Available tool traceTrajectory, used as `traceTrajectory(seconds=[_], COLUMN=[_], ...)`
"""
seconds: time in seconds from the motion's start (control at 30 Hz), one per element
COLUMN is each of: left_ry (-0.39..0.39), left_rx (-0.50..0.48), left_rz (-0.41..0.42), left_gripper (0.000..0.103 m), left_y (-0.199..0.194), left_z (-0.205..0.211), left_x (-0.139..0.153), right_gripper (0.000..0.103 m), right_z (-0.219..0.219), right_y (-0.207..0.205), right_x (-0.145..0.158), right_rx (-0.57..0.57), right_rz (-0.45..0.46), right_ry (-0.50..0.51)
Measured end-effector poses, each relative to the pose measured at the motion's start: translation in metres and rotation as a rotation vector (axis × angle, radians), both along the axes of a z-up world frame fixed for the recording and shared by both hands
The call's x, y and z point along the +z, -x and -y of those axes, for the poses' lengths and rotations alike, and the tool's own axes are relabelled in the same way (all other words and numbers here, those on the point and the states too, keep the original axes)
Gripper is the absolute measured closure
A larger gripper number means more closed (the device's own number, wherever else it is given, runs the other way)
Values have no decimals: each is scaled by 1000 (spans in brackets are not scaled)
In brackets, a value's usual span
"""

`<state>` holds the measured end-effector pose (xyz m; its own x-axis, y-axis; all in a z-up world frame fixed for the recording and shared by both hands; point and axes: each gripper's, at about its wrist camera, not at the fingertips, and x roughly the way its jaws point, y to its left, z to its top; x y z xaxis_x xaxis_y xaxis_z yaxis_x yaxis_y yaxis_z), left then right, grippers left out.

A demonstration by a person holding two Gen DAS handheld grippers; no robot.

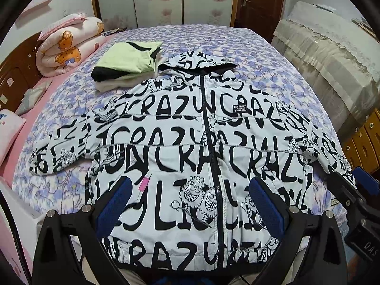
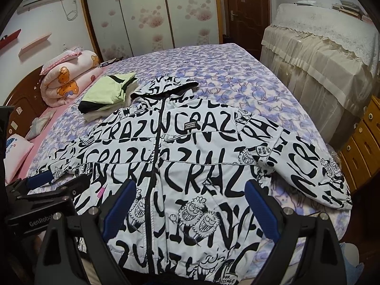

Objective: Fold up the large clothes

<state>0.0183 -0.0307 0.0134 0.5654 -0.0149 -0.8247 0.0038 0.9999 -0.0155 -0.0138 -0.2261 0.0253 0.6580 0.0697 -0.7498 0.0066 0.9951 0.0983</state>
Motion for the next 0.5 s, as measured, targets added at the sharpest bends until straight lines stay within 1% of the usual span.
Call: traceTrajectory(seconds=[0.17,0.23,0.3,0.4,0.5], left_ry=[-17,-30,-35,-31,-38], left_rx=[-73,-106,-143,-201,-232], left_rz=[95,113,116,80,97], left_gripper=[5,5,5,5,4], left_y=[-9,-14,-22,-41,-53], left_z=[16,26,40,65,91], left_x=[11,14,16,14,12], right_gripper=[10,10,10,10,10], right_z=[25,40,61,98,140], right_y=[-9,-12,-16,-20,-21], right_x=[-6,-11,-19,-31,-43], right_rx=[-51,-89,-139,-217,-310], right_rz=[-9,-18,-36,-67,-98], right_ry=[6,18,20,3,-31])
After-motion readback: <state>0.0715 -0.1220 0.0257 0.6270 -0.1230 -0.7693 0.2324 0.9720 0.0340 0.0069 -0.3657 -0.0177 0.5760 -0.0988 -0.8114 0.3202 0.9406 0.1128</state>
